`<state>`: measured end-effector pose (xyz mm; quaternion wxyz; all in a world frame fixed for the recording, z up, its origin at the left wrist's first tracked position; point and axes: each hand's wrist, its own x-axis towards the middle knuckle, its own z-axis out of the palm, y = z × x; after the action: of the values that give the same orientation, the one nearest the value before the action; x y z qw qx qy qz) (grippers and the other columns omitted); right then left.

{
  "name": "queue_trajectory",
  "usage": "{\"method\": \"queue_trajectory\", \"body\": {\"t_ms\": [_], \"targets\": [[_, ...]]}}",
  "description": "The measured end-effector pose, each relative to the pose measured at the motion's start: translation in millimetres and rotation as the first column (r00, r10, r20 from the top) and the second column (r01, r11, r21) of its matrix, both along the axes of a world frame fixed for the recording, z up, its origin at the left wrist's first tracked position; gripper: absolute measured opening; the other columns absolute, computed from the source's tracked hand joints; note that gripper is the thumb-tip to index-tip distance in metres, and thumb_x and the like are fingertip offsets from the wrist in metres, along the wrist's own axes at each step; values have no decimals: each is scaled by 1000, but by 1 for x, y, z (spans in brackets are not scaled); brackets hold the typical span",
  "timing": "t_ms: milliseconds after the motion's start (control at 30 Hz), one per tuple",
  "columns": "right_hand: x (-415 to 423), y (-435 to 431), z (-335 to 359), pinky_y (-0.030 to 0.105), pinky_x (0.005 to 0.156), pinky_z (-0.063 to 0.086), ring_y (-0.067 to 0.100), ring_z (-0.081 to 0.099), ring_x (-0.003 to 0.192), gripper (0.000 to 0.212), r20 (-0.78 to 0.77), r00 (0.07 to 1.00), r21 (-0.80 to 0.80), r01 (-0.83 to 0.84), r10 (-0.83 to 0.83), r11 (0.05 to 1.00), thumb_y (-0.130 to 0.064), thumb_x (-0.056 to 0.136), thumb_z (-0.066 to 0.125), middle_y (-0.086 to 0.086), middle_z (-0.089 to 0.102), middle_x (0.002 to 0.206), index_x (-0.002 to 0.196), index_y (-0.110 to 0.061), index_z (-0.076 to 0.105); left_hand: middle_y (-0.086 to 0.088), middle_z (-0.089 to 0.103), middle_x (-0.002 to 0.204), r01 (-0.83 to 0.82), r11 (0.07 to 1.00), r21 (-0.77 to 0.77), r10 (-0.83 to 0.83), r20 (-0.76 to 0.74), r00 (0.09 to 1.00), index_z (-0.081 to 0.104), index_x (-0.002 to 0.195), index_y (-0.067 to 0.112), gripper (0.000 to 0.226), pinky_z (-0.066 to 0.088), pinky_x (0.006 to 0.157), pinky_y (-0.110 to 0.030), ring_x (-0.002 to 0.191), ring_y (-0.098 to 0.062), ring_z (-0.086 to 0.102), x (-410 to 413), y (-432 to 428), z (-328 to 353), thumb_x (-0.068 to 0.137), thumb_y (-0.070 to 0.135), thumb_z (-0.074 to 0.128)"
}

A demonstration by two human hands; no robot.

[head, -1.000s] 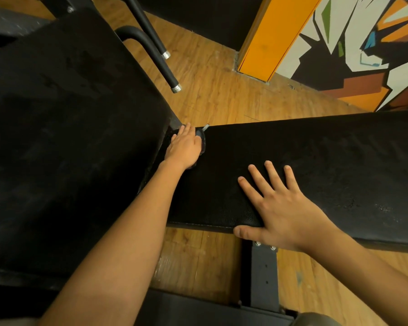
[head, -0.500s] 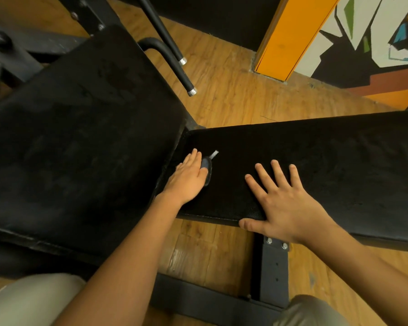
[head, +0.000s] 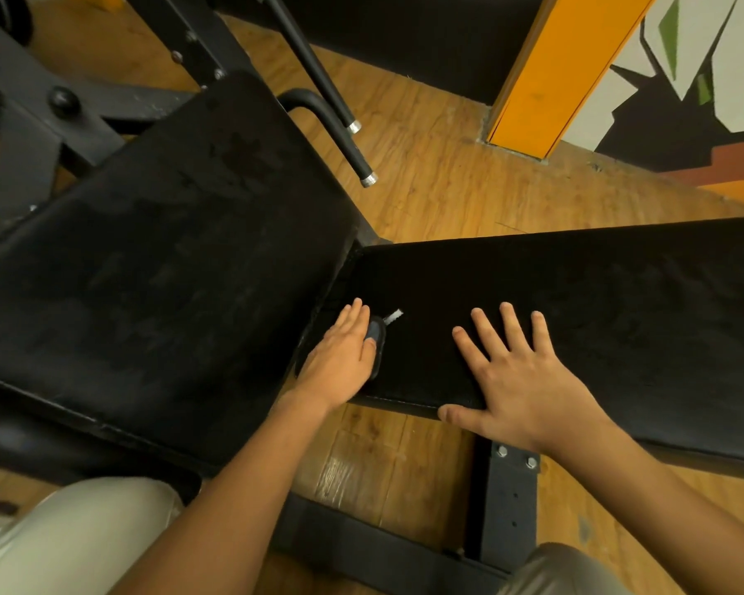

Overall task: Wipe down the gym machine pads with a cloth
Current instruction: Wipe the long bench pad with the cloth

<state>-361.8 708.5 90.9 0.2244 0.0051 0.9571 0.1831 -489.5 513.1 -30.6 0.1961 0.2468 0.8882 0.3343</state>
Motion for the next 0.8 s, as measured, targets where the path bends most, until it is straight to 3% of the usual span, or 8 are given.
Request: {"method": "queue_trajectory", "body": {"t_ms": [67, 200, 267, 467, 633, 800], "targets": [[0, 0, -2, 68, 122, -2, 47, -12, 153, 110, 14, 1000, -3, 3, -3, 1000, -92, 81, 5, 16, -8, 170, 164, -20, -4, 6, 3, 171, -17, 1000, 8, 18, -12, 1000, 12, 163, 18, 55, 17, 127, -40, 156, -8, -1, -15, 13, -2, 111, 27, 29], [2, 6, -12, 75, 110, 31, 54, 30, 145, 106, -89, 996, -54, -26, 21, 998, -90, 87, 22, 24, 40, 157, 153, -11, 45, 3, 5, 171, -64, 998, -17, 63, -49, 997, 15, 163, 17, 54, 18, 125, -37, 157, -13, 5, -52, 47, -7, 111, 19, 28], [2, 9, -18, 74, 105, 38, 54, 39, 140, 102, -126, 991, -54, -39, 32, 998, -88, 88, 28, 24, 48, 151, 147, -10, 53, 4, 4, 171, -88, 996, -29, 86, -53, 995, 15, 163, 18, 54, 22, 123, -40, 157, -17, 9, -70, 61, -10, 110, 18, 27], [3, 13, -28, 68, 106, 23, 53, 41, 139, 99, -258, 959, -16, -128, 119, 992, -87, 89, 30, 23, 48, 150, 147, -10, 53, 2, 7, 171, -97, 995, -15, 96, -85, 992, 17, 163, 16, 53, 17, 124, -39, 157, -16, 7, -117, 80, -12, 111, 18, 25], [3, 11, -25, 73, 106, 35, 53, 39, 141, 99, -229, 969, -20, -102, 95, 995, -86, 90, 28, 23, 46, 152, 148, -10, 52, -5, 11, 170, -152, 988, -10, 147, -210, 967, 18, 162, 12, 55, 5, 128, -41, 157, -18, 4, -114, 80, -17, 110, 29, 30], [2, 10, -25, 74, 104, 37, 52, 40, 140, 99, -223, 972, -25, -80, 73, 996, -87, 90, 27, 23, 48, 151, 147, -10, 53, -2, 4, 171, -95, 994, 47, 100, -100, 990, 17, 162, 14, 57, 3, 126, -41, 157, -16, -2, -100, 75, -25, 109, 32, 30]]}}
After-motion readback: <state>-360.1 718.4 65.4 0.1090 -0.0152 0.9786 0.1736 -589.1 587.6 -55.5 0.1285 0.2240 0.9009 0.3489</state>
